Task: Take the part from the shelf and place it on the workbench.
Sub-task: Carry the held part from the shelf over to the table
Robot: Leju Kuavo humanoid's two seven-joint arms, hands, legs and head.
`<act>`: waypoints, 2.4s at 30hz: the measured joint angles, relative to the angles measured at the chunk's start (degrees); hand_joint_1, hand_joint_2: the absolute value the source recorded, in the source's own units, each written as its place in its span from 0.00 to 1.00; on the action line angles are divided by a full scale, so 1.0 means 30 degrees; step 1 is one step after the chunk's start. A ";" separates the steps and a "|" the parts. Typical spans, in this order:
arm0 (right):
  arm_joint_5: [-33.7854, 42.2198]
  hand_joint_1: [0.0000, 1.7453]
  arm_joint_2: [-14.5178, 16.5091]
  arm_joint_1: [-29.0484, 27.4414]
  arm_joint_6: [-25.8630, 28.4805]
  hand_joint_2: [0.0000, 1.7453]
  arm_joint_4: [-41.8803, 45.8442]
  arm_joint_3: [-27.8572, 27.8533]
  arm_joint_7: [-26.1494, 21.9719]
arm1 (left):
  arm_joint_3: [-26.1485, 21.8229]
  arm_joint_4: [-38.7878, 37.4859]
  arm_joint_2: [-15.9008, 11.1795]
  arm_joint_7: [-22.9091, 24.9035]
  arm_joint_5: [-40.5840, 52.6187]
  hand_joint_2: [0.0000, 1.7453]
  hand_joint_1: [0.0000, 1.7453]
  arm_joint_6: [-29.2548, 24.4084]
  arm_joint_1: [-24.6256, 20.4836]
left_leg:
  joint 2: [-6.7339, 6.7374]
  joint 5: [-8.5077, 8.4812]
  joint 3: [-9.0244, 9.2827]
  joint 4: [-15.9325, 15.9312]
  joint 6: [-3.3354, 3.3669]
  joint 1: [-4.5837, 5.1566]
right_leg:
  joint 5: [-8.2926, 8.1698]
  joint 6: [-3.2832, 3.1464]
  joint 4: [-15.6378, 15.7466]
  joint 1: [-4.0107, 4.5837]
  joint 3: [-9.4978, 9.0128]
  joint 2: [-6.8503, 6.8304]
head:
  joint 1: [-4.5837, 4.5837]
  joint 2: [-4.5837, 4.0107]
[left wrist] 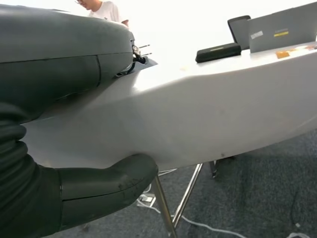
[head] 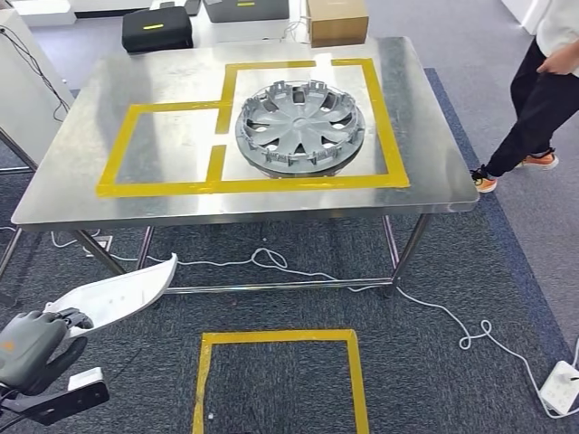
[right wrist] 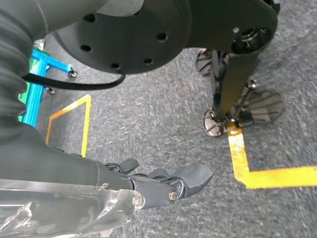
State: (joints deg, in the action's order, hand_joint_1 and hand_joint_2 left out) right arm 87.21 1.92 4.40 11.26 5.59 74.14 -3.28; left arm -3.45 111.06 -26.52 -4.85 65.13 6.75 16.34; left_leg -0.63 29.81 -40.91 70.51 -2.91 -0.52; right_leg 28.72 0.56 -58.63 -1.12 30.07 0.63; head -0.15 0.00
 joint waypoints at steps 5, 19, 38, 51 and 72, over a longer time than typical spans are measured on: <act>0.0000 0.00 0.0000 0.0030 0.0000 1.00 -0.0002 0.0022 0.0073 | 0.0093 0.0000 0.0027 0.0000 0.0002 1.00 1.00 0.0047 -0.0119 | 0.0151 -0.2216 0.1381 -0.4267 0.0363 0.0055 | 0.0833 0.0539 0.0107 0.0116 -0.0899 0.0005 | -0.0135 0.0000; -0.0009 0.00 -0.0044 0.0010 -0.0295 1.00 -0.0002 0.0282 -0.0204 | 0.0646 -0.0007 0.0024 0.0002 -0.0005 1.00 1.00 0.0100 -0.0473 | -0.0038 0.0005 0.4284 -0.4460 0.1074 0.0373 | -0.1000 0.0151 -0.1000 0.0697 0.2512 -0.0030 | 0.0097 0.0000; 0.0000 0.00 -0.0033 0.0057 -0.0036 1.00 -0.0006 0.0308 0.0064 | 0.0373 0.0000 0.0142 0.0270 0.0404 1.00 1.00 -0.0466 -0.0018 | 0.0212 -0.2381 0.1589 -0.4440 0.0183 -0.0079 | 0.0507 0.0279 0.0226 0.0340 -0.0381 0.0050 | -0.0221 0.0000; 0.0000 0.00 -0.0016 0.0126 -0.0091 1.00 0.0002 0.0383 0.0058 | 0.0060 0.0000 0.0135 0.0053 0.0020 1.00 1.00 -0.0331 0.0028 | 0.0147 -0.1994 0.1720 -0.4407 0.0916 0.0195 | 0.0498 0.1103 0.1132 0.0100 -0.0963 -0.0018 | -0.0215 0.0000; 0.0000 0.00 -0.0002 0.0133 -0.0146 1.00 -0.0006 0.0464 0.0053 | -0.0057 0.0011 0.0096 0.0029 -0.0124 1.00 1.00 -0.0166 0.0002 | 0.0108 0.0315 0.1148 -0.1130 -0.0064 -0.0058 | -0.0084 -0.0007 0.0123 0.0123 0.0145 -0.0001 | -0.0146 0.0000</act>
State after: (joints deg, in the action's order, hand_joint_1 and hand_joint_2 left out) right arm 87.21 1.92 4.80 10.82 5.57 75.53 -3.12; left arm -3.62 111.09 -26.23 -4.76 64.76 6.25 16.35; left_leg -0.30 30.76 -37.47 67.12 -3.10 -0.69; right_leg 28.46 0.54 -58.26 -0.75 30.51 0.62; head -0.59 0.00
